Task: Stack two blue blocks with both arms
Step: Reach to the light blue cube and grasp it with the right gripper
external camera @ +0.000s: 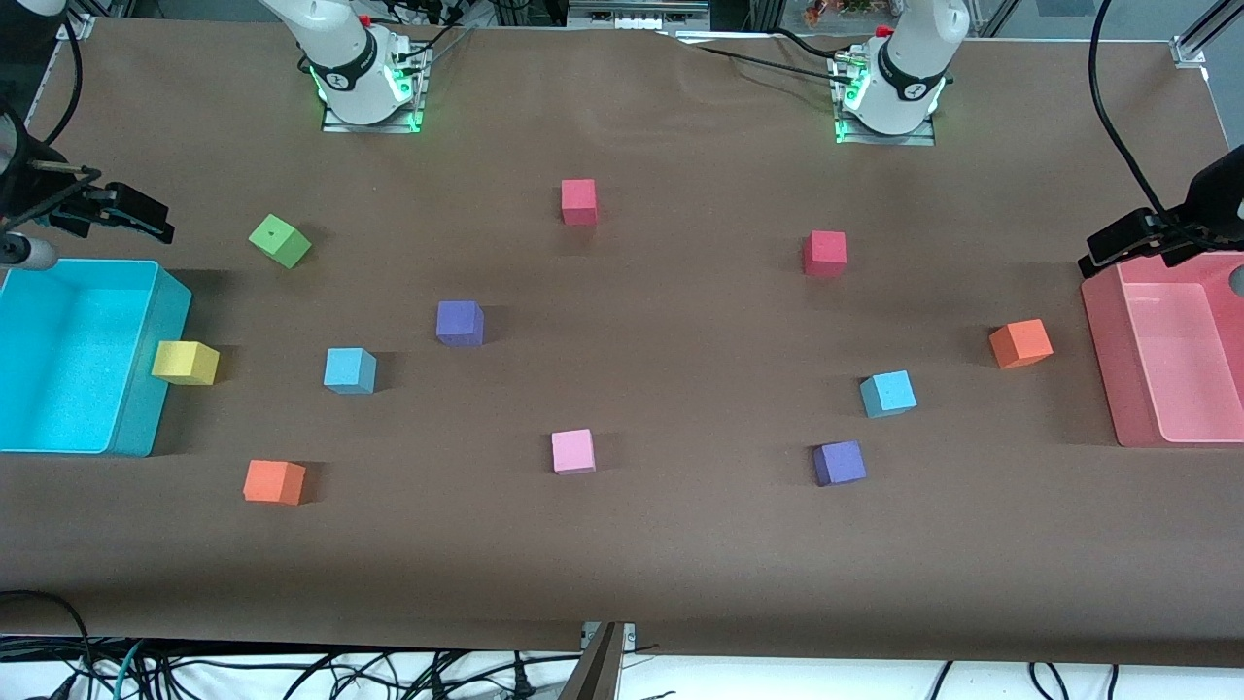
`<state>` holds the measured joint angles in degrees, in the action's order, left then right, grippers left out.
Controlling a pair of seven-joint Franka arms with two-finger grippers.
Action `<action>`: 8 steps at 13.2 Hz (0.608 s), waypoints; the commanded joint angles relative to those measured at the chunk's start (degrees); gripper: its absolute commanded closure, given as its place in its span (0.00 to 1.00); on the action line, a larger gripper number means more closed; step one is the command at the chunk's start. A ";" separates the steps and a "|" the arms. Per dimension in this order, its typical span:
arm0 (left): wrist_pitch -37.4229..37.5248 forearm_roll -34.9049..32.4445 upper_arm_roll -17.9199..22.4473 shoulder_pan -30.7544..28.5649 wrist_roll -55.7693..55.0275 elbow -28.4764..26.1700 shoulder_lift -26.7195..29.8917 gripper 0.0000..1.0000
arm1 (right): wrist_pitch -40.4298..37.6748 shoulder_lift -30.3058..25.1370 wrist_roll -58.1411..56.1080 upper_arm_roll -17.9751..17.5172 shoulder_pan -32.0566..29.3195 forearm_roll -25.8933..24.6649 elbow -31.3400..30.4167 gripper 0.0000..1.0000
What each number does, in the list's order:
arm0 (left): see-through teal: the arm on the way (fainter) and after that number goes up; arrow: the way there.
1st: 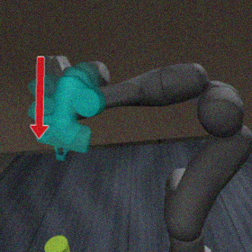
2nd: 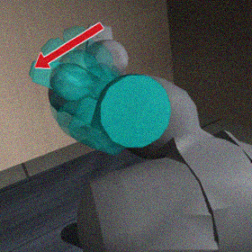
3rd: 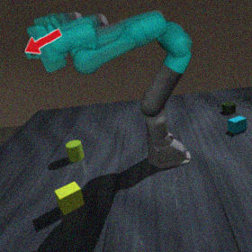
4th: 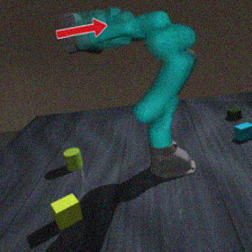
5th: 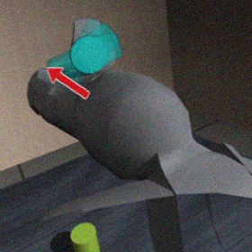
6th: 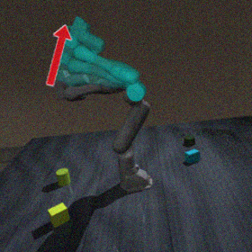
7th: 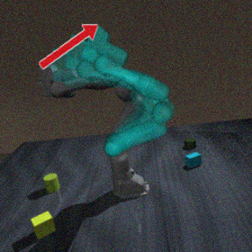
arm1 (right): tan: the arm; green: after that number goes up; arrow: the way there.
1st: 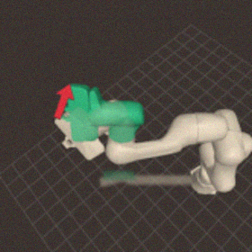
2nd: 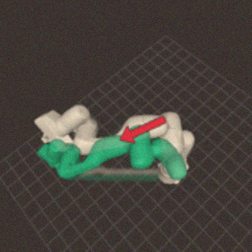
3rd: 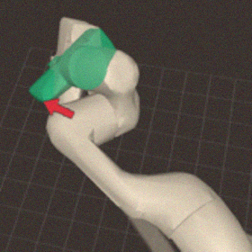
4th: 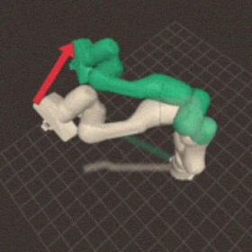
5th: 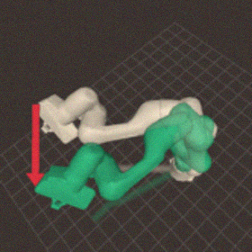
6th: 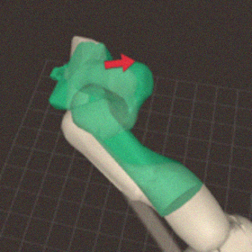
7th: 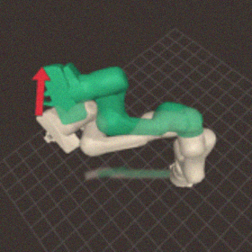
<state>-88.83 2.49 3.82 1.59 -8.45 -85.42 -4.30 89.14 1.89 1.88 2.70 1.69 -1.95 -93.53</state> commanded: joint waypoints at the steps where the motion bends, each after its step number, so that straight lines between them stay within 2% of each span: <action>1: 0.76 -0.03 0.04 -0.28 0.63 1.66 -0.53 0.00 | 0.69 3.62 -1.70 -0.41 0.85 0.81 -0.25 0.00; 4: 0.76 -0.03 -0.04 -0.28 0.63 1.66 -0.53 0.00 | 0.94 9.78 -2.41 -0.41 3.84 1.16 -0.25 0.00; 8: 0.85 -0.12 -0.04 -0.28 0.63 1.66 -0.53 0.00 | 8.66 16.99 -1.97 -0.41 6.22 1.25 -0.60 0.00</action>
<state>-88.83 2.49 3.82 1.58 -8.45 -85.30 -4.30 95.34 16.58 0.34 2.22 7.46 -1.62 -94.40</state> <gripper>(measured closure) 0.000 0.000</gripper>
